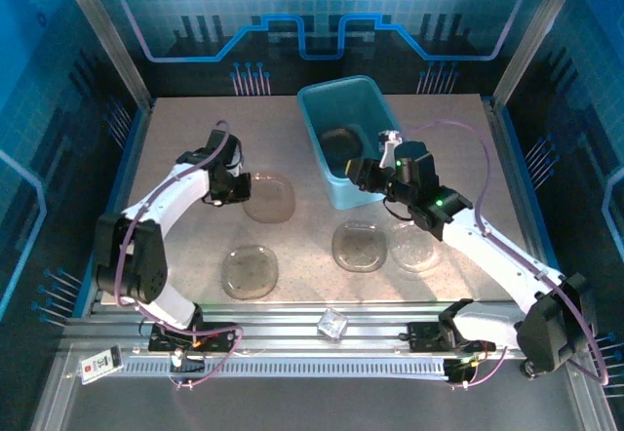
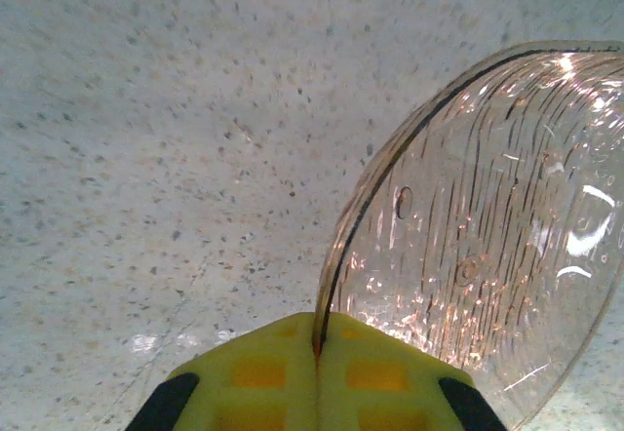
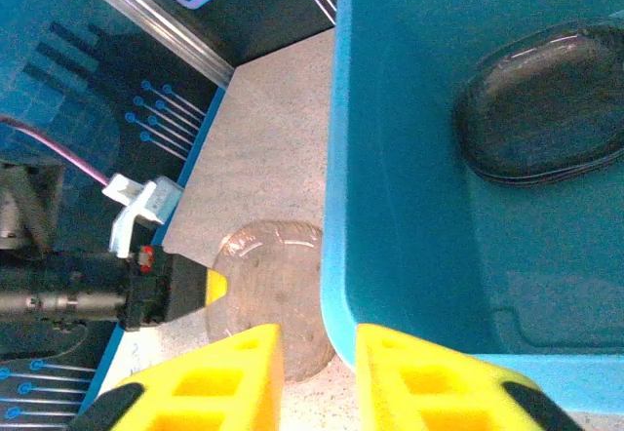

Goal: Place the plates into the plastic bin on the countertop

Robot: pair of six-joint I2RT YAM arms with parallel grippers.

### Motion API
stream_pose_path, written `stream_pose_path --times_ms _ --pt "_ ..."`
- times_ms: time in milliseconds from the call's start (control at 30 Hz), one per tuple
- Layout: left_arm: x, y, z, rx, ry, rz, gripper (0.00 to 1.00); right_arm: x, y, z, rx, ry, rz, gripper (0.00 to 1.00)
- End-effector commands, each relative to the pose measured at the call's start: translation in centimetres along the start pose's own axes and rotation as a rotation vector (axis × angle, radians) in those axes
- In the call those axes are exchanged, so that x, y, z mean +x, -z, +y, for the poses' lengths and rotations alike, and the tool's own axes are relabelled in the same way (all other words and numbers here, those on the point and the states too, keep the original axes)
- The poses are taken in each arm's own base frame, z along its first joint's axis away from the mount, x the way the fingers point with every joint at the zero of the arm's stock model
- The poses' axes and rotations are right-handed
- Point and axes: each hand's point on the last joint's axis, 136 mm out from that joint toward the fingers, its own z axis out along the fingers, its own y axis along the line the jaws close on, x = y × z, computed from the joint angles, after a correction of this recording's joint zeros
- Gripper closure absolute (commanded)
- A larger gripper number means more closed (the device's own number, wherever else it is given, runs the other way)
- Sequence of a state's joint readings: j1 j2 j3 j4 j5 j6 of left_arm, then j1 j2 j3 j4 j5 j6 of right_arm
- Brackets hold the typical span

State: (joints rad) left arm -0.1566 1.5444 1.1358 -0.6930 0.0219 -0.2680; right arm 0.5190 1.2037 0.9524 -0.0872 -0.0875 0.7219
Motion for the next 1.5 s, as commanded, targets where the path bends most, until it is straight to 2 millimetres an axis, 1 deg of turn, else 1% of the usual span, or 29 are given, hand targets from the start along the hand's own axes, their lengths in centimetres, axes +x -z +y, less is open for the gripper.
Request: stream_pose_path --times_ms 0,200,333,500,667,833,933,1100,1300,1367,1467 --pt "-0.9 2.9 0.1 0.023 0.025 -0.061 0.95 0.5 -0.3 1.5 -0.034 0.05 0.061 0.68" --pt "-3.3 7.2 -1.6 0.096 -0.004 -0.175 0.96 0.7 -0.8 2.7 -0.056 0.113 0.143 0.58" --pt "-4.6 10.1 -3.1 0.158 -0.025 -0.256 0.96 0.4 -0.4 3.0 -0.038 0.128 0.168 0.58" --pt "-5.1 12.2 -6.0 0.241 -0.076 -0.313 0.97 0.6 -0.4 3.1 -0.041 0.114 0.185 0.6" --pt "-5.1 14.1 -8.7 0.3 -0.147 -0.342 0.97 0.2 -0.3 4.2 -0.078 0.112 0.177 0.6" --pt "-4.5 15.0 -11.6 0.365 -0.208 -0.355 0.97 0.3 -0.9 4.4 -0.071 0.117 0.184 0.62" --pt "-4.3 15.1 -12.6 0.381 -0.229 -0.352 0.97 0.2 -1.1 4.2 -0.063 0.106 0.167 0.64" --pt "-3.9 15.3 -13.6 0.397 -0.251 -0.347 0.97 0.0 -1.5 4.2 -0.07 0.099 0.153 0.66" --pt "-3.6 15.8 -15.1 0.426 -0.281 -0.338 0.96 0.4 -2.2 4.1 -0.072 0.091 0.163 0.69" --pt "-3.5 15.8 -15.5 0.431 -0.291 -0.335 0.96 0.4 -2.4 3.9 -0.065 0.086 0.164 0.71" --pt "-3.5 15.7 -15.8 0.423 -0.304 -0.33 0.96 0.6 -2.5 3.5 -0.048 0.078 0.161 0.78"
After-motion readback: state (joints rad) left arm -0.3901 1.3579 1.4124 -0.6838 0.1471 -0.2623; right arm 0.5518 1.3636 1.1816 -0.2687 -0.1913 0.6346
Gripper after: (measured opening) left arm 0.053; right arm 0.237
